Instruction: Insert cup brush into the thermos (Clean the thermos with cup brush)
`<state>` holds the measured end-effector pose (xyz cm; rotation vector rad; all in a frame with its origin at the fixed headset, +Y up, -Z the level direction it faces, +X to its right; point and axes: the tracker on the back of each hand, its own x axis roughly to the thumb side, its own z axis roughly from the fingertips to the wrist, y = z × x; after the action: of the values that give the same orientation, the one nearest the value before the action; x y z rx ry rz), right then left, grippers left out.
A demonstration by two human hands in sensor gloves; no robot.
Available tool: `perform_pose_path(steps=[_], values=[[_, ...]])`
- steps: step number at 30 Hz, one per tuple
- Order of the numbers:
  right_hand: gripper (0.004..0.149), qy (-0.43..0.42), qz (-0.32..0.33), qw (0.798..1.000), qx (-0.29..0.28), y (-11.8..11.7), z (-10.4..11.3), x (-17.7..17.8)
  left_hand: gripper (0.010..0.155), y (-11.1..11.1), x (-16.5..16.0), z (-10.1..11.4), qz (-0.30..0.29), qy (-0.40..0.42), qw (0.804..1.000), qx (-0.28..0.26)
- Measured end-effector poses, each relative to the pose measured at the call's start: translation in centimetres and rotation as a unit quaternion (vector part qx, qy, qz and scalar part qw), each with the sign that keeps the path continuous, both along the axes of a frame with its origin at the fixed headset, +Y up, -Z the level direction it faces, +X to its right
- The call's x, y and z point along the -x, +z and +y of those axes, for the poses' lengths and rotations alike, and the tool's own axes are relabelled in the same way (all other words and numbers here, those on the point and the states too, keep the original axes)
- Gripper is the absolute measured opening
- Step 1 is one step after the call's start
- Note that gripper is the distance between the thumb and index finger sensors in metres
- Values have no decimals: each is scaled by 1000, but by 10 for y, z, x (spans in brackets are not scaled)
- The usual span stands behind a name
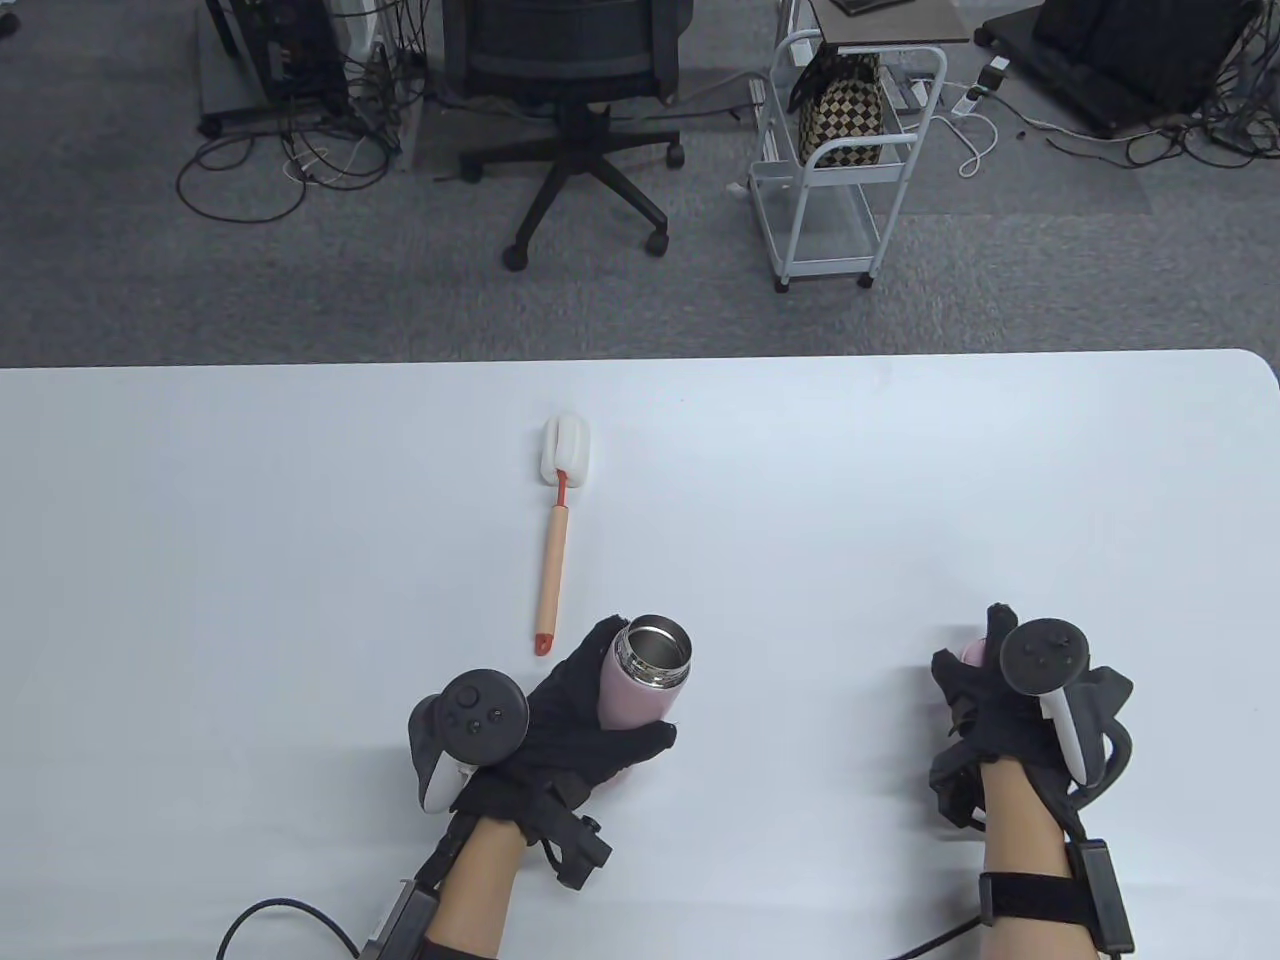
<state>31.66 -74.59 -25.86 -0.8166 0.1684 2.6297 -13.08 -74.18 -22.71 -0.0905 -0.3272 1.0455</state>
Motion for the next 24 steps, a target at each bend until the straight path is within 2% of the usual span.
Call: perform_pose_path(steps=[2,9,13,16,18,21,24], values=[[76,-6,5,999,40,-2,-7,0,97,0,0,0,1,19,1000,6],[83,3,19,999,29,-1,-3,8,97,0,1,-1,0,55,998,19],[84,-40,59,994,-81,3,14,18,97,1,0,-2,2,76,997,28],[83,-91,88,976,-179,8,28,26,97,0,-1,-5,11,101,994,41],[82,-124,98,962,-221,13,34,32,96,1,-1,-6,17,114,992,47],[82,-193,122,938,-262,16,37,44,96,1,-2,-6,24,118,992,47],[83,-273,148,913,-264,18,36,61,96,1,-6,-8,21,129,990,58]])
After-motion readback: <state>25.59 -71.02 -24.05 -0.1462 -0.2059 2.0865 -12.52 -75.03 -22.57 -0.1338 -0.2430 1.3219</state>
